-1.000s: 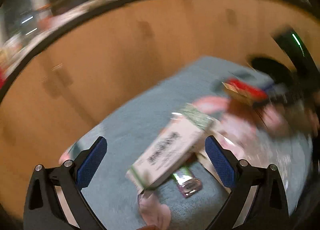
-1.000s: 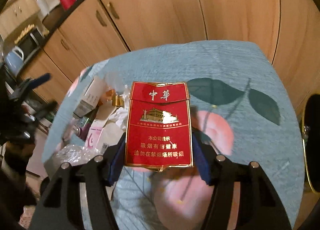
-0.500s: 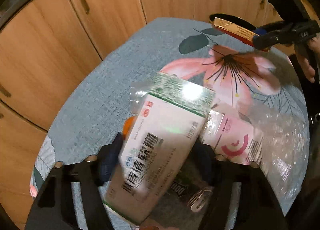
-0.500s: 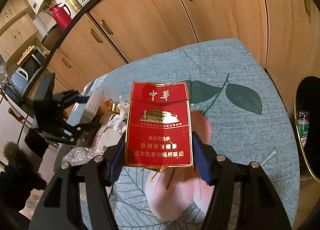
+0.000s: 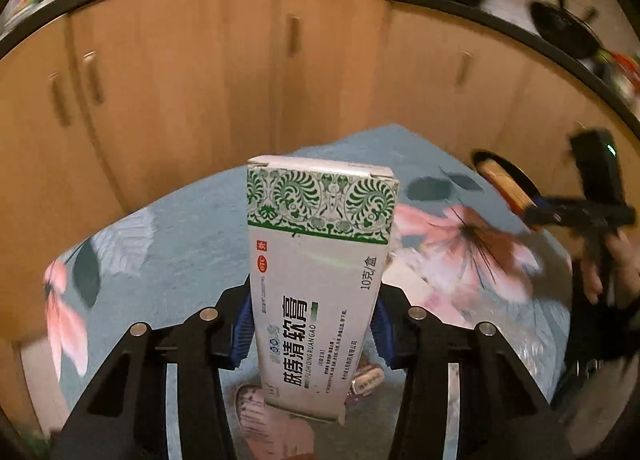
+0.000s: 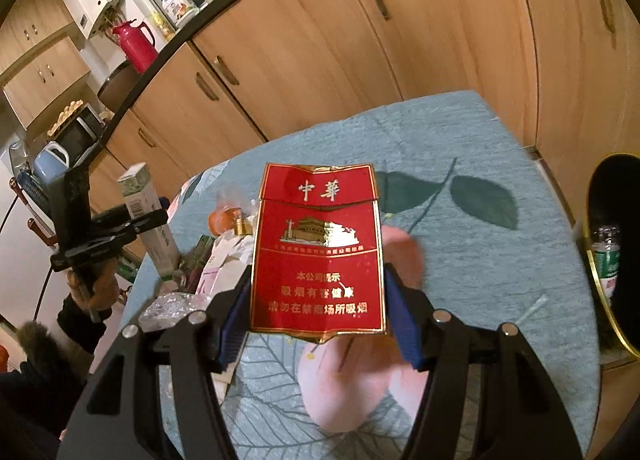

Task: Collect trash
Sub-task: 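Carry the medicine box and cigarette pack to the bin and release both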

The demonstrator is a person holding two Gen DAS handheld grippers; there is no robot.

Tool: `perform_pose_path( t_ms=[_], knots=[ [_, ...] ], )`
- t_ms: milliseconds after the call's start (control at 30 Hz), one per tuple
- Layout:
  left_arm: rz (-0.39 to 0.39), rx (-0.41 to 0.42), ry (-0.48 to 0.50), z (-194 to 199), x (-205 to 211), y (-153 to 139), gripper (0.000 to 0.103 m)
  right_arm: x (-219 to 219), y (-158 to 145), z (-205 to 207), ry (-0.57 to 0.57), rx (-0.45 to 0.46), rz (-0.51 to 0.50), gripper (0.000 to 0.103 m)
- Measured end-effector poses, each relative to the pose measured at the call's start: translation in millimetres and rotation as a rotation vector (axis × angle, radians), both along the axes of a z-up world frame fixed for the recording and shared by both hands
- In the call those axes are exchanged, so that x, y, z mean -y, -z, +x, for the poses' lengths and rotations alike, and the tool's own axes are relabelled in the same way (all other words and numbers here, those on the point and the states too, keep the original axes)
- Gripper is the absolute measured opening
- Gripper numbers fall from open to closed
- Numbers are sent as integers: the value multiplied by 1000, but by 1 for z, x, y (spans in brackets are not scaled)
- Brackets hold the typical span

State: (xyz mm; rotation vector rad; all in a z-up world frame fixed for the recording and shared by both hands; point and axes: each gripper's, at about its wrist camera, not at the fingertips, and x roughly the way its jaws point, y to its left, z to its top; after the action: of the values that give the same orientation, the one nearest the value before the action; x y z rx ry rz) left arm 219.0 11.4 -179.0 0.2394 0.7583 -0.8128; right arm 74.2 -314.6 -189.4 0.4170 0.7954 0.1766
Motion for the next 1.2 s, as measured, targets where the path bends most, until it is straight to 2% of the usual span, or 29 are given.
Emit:
perform_pose_path(
  t_ms=[133,200,400,567,667,800,933,1000,1033,1067,1200],
  knots=[
    [-108,61,-79,-11,3,-40,45,29,-8,-12,65,26,-46,61],
    [-145,76,-76,-13,11,-57,44,50,-8,-19,115,25,-71,61],
    [-199,92,8,-23,61,-89,45,126,-12,-45,276,36,-100,61],
    [-231,79,105,-46,120,-98,45,188,5,-55,412,-34,-186,61],
    [-236,64,169,-62,160,-97,45,216,24,-58,470,-94,-221,62],
    [-239,34,260,-84,226,-96,45,244,54,-59,510,-154,-201,62],
    [-181,10,334,-100,314,-84,45,261,77,-61,511,-201,-156,62],
    [-169,-29,372,-105,353,-75,45,263,81,-58,505,-227,-164,68],
    [-159,-35,382,-108,370,-72,45,264,81,-60,519,-223,-185,86],
    [-148,-46,397,-110,387,-68,45,265,80,-63,529,-209,-197,91],
    [-86,-49,426,-115,441,-49,45,276,77,-83,578,-178,-183,90]
  ],
)
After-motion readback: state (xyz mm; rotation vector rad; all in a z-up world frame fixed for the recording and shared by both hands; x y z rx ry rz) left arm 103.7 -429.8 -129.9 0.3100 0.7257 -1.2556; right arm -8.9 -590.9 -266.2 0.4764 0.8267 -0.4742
